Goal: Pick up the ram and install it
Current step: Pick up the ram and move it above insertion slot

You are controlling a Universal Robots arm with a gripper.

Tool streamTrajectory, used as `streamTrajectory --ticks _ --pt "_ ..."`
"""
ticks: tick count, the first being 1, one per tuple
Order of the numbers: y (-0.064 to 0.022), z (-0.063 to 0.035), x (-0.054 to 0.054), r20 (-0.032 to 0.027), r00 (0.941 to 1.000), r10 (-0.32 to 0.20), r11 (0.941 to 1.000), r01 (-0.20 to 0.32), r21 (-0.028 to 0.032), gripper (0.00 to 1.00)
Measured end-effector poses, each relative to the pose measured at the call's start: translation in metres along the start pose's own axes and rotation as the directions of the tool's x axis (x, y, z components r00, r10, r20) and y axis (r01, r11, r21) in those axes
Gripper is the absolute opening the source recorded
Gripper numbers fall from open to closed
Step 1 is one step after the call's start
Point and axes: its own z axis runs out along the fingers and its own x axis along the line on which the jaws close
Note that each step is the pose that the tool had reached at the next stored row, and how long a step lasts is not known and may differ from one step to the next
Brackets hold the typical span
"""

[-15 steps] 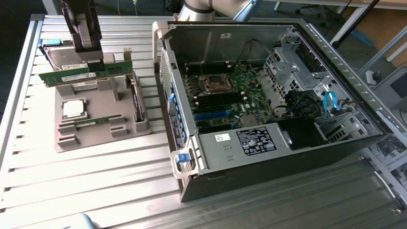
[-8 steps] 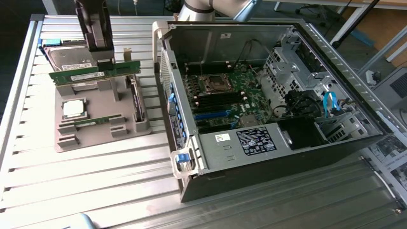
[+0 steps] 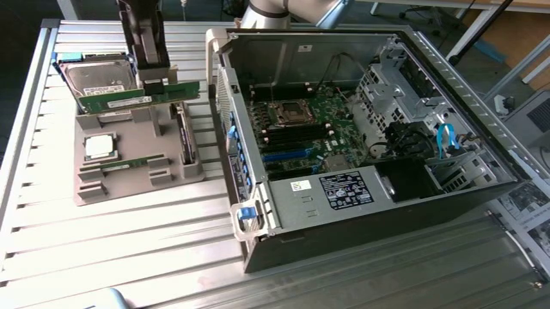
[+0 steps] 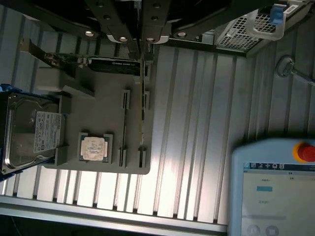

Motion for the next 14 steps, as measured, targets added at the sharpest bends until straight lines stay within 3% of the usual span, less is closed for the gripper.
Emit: streamTrajectory --ticks 14 --pt "-0.0247 -0.0006 0.003 0.0005 1.0 0.0 1.0 0.0 -0.0072 0.13"
